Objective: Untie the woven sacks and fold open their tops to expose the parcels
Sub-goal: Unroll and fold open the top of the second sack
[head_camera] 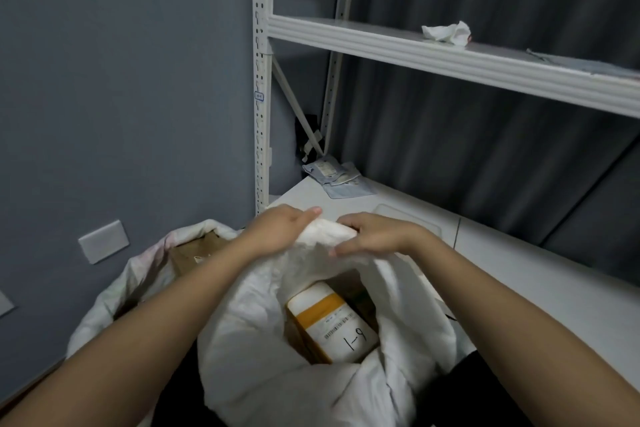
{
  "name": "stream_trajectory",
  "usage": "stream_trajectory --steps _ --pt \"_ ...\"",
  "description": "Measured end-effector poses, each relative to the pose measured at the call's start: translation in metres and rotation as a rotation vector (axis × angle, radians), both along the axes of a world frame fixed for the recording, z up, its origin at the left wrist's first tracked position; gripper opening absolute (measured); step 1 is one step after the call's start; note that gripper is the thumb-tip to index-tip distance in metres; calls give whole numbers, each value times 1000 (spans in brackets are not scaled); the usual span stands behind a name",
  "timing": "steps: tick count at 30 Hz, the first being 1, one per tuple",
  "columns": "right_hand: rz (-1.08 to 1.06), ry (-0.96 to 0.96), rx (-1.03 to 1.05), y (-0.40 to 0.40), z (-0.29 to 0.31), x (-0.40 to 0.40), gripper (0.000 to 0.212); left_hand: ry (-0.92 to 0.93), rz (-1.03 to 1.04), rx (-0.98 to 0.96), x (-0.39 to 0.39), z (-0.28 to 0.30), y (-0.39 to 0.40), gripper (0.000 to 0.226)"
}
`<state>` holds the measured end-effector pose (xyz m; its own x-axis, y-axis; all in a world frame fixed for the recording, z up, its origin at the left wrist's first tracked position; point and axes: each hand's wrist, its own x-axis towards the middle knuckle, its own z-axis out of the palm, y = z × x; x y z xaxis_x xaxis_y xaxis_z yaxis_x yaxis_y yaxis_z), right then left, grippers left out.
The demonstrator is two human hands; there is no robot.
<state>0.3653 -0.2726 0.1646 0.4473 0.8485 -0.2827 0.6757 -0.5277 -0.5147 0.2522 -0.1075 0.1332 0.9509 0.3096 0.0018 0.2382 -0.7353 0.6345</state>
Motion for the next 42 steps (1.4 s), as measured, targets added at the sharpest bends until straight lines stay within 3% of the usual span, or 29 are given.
stream_trajectory --steps 1,3,5,7,9,11,12,14,17,19,21,23,24,27,28,29,32,33,35,37,39,40,42 --pt "-13 -128 -16 -1 -3 0 28 31 24 -76 1 0 10 56" --pt "-99 -163 -1 -3 -15 0 40 77 29 35 0 -1 13 63" --pt "-164 164 59 -5 -23 -2 45 30 25 295 5 -3 -7 59" --pt "-185 396 79 -8 -21 -2 46 -43 -24 314 8 -1 -31 52" --pt "-132 278 100 -16 -11 1 39 23 -29 91 11 3 -25 55" --pt "-136 2 134 -21 -10 2 41 121 28 -152 12 7 -7 57" --pt "-152 -76 183 -23 -14 0 45 134 47 -164 12 9 0 60" --pt "-161 -81 322 -21 -23 -7 51 76 32 51 13 11 -5 62" --pt "-217 251 367 -20 -20 -13 48 -144 -62 240 16 5 -33 51" --pt "-228 336 339 -28 -15 -11 40 -143 -28 163 21 3 -28 53" --pt "-192 130 291 -37 -18 -6 33 -58 82 -38 29 2 -5 52" --pt "-197 5 324 -43 -27 -12 25 -30 118 -45 29 7 9 53" --pt "-217 60 379 -45 -30 -16 27 -39 86 46 28 6 9 57" --pt "-424 699 566 -47 -29 -16 30 -218 -132 370 21 1 -23 51" --pt "-470 804 597 -49 -29 -13 34 -250 -196 423 21 -1 -32 47" --pt "-479 746 597 -50 -28 -9 36 -233 -203 417 24 1 -35 47" --pt "-354 132 424 -54 -27 -8 34 -83 -28 134 40 14 -13 55" --pt "-336 41 403 -53 -31 -10 35 -42 1 105 42 17 -8 57" --pt "-397 138 451 -47 -33 -14 40 -25 -39 268 42 16 -13 57" --pt "-518 616 554 -40 -29 -16 38 -185 -165 430 40 7 -35 52" --pt "-524 824 565 -41 -23 -14 39 -240 -202 444 43 2 -48 50" --pt "-471 728 536 -44 -20 -13 41 -212 -153 395 49 4 -44 54" --pt "-355 277 444 -52 -24 -11 34 -92 -39 243 60 12 -27 61"
